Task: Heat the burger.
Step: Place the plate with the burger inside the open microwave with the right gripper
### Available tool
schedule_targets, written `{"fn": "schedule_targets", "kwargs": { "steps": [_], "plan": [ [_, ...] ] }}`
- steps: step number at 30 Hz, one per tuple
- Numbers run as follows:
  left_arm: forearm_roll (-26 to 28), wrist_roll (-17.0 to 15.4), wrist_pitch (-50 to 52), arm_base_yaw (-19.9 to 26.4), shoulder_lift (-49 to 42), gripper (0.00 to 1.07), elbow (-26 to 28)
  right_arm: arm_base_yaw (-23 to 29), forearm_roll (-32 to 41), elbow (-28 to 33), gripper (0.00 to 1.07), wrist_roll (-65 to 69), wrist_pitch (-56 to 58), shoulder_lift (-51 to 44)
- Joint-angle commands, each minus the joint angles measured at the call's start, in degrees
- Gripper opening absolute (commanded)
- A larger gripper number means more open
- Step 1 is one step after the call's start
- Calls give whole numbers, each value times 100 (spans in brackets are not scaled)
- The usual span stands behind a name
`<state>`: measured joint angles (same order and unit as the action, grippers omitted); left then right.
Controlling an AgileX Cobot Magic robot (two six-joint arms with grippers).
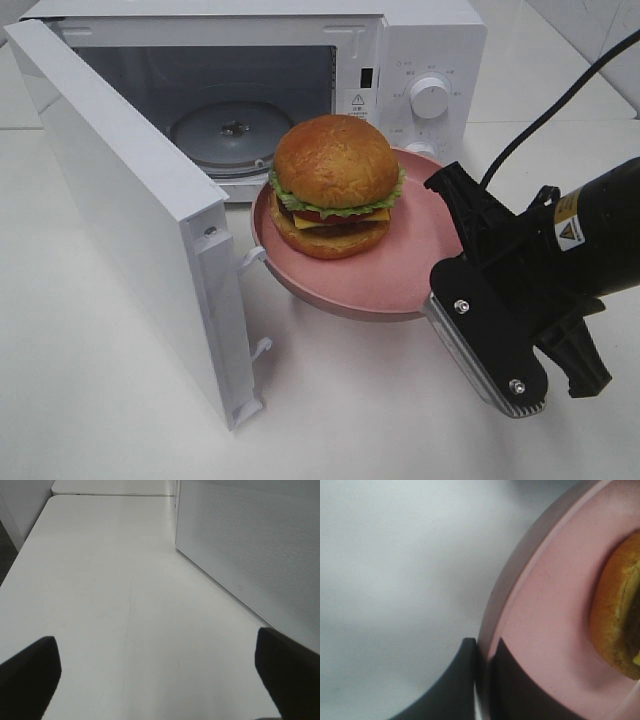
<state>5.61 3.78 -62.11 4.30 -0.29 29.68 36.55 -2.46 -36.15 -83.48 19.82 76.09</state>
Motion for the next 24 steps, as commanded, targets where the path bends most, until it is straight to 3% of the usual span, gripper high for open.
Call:
{"fn": "schedule_targets", "kwargs": {
  "steps": [1, 24],
  "plan": [
    [6, -11, 69, 6, -29, 98, 0, 29, -11, -86, 0, 63, -413, -69],
    [6, -11, 69, 6, -29, 98, 0, 29, -6, -1152, 0, 172, -458, 1071]
  ]
}}
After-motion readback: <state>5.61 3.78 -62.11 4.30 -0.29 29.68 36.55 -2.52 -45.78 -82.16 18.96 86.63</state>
